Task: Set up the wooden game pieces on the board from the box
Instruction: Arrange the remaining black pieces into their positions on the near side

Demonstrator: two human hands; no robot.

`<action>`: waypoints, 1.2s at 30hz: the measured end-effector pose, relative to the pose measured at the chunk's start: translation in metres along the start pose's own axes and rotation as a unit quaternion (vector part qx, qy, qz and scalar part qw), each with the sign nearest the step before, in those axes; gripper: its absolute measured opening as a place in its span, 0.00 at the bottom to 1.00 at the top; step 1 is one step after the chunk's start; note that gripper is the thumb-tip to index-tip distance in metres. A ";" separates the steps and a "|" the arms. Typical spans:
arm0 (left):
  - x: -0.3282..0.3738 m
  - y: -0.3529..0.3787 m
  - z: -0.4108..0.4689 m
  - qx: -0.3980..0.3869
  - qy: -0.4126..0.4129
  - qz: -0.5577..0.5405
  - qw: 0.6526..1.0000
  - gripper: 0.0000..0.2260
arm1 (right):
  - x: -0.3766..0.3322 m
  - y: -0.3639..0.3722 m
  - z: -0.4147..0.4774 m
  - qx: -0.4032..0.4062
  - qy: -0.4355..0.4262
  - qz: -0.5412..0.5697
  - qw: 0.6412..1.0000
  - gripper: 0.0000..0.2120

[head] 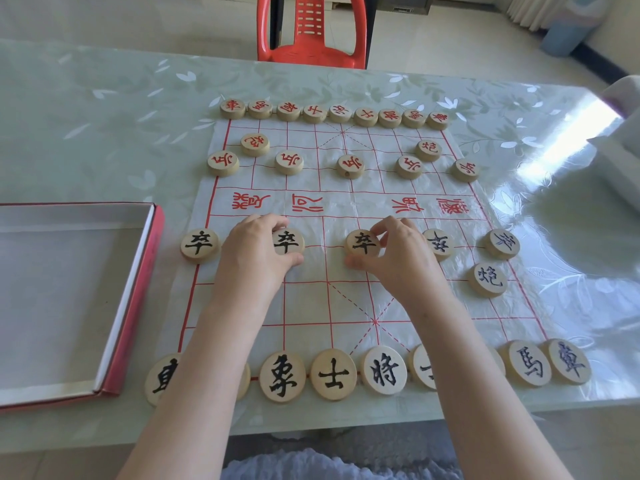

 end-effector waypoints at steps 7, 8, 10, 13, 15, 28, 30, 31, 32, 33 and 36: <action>-0.003 -0.001 0.002 -0.008 -0.005 -0.014 1.000 0.26 | 0.004 -0.003 -0.001 -0.005 -0.005 -0.005 1.000 0.30; -0.004 -0.001 0.002 -0.007 -0.006 -0.014 1.000 0.26 | 0.004 -0.002 -0.001 -0.003 -0.006 -0.007 1.000 0.29; -0.004 -0.001 0.002 -0.004 -0.005 -0.013 1.000 0.26 | 0.004 -0.001 0.000 -0.001 -0.006 -0.009 1.000 0.28; -0.004 0.000 0.002 0.000 -0.004 -0.012 1.000 0.25 | 0.003 -0.001 0.000 0.001 -0.005 -0.010 1.000 0.28; -0.004 0.000 0.002 0.000 -0.004 -0.011 1.000 0.25 | 0.003 -0.001 0.000 0.002 -0.007 -0.011 1.000 0.28; 0.003 -0.004 -0.001 -0.006 0.000 0.007 1.000 0.28 | 0.004 -0.003 -0.001 0.003 -0.016 -0.012 1.000 0.30; 0.009 -0.006 -0.002 0.010 0.010 -0.003 1.000 0.26 | 0.006 -0.007 -0.002 0.012 -0.018 -0.004 1.000 0.30; 0.013 -0.005 -0.002 0.015 0.018 -0.008 1.000 0.25 | 0.008 -0.010 -0.002 0.021 -0.019 0.001 1.000 0.29; 0.018 -0.004 -0.003 0.017 0.028 -0.012 0.999 0.24 | 0.010 -0.014 -0.002 0.032 -0.020 0.010 0.999 0.28; 0.023 -0.002 -0.004 0.018 0.038 -0.018 0.999 0.22 | 0.012 -0.018 -0.002 0.043 -0.020 0.022 0.999 0.26; 0.042 0.011 -0.004 0.013 0.070 -0.032 0.997 0.20 | 0.026 -0.032 -0.004 0.084 -0.009 0.056 0.995 0.20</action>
Point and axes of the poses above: each hand's wrist, its own z-axis towards the middle knuckle, its own y-axis out of the palm, x = y × z, the point moved 2 cm from there along z, towards the middle knuckle, and after that the axes turned 5 degrees about -x, right-handed, at the moved point
